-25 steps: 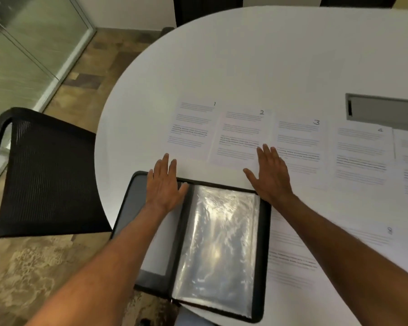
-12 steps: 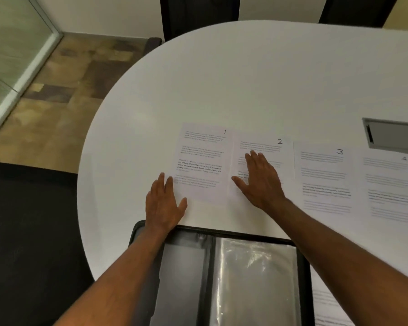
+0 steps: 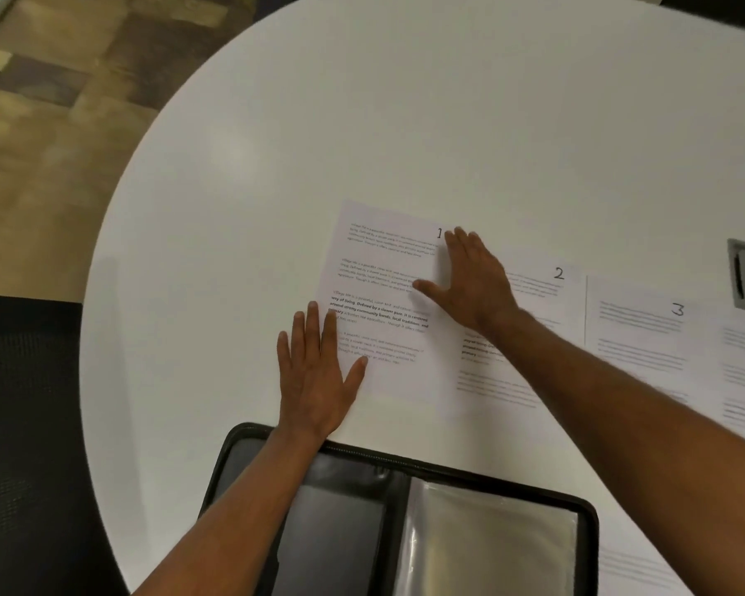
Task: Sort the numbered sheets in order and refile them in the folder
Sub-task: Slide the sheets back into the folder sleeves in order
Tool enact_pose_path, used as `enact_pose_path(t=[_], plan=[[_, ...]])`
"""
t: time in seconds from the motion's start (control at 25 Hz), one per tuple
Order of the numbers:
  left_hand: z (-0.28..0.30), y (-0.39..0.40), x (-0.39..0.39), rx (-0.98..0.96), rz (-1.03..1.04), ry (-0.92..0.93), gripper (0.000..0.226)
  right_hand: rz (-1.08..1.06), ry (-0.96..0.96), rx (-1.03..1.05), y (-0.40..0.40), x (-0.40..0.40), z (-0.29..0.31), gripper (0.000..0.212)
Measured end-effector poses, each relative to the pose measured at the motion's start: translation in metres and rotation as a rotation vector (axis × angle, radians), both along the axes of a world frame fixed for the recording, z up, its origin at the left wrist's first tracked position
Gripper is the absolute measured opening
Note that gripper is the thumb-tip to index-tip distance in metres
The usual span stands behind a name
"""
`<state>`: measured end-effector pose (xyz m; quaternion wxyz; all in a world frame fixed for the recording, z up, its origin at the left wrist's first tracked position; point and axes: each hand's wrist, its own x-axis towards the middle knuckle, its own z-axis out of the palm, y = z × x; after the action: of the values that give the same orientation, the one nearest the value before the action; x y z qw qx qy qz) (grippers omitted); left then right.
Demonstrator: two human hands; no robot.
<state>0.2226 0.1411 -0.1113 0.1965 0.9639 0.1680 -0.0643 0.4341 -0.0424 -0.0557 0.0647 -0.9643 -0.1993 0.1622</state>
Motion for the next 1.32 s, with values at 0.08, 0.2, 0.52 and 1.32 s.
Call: enact_pose_path(t=[0.08,0.2,0.52,1.32], plan=[[-0.006,-0.001,-0.002,0.011,0.008,-0.009,0.085,0.015,0.011,-0.027,0.005,0.010,-0.011,0.112],[-0.011,-0.003,-0.003,0.034,0.001,-0.016,0.085,0.023,0.000,-0.059,0.006,0.011,-0.027,0.118],[-0.014,-0.004,-0.003,0.074,0.001,-0.015,0.085,0.037,-0.006,0.167,0.024,-0.007,-0.014,0.101],[0.085,-0.038,-0.006,-0.841,0.510,0.027,0.060,-0.951,0.468,1.070,-0.056,-0.112,0.066,0.019]])
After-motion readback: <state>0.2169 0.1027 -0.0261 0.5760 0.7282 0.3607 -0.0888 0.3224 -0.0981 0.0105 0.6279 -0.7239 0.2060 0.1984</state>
